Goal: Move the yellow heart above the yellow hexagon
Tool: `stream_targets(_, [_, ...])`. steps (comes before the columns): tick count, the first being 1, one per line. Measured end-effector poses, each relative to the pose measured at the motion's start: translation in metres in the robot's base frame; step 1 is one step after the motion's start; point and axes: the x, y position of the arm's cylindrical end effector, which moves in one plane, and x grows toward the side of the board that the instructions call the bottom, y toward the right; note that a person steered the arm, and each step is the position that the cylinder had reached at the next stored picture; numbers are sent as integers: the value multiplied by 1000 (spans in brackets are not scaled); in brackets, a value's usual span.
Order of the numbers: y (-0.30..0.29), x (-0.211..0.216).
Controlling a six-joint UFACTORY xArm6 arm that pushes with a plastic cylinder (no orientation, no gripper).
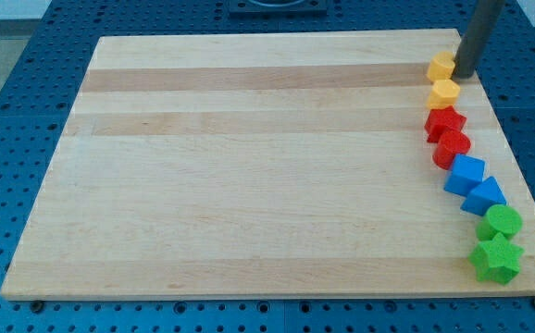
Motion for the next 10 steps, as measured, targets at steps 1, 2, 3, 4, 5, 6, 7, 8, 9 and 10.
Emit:
stream_targets(1, [0, 6])
stream_targets(2, [4, -5])
stream_targets(3, [3, -23])
stream_targets(4, [-5, -24])
stream_targets(5, [-12, -23])
stream_targets(6, [-17, -22])
stream_targets(7, [-17, -22])
stream_targets(8, [-6, -12])
stream_targets(9, [21, 33])
stream_targets(10, [21, 31])
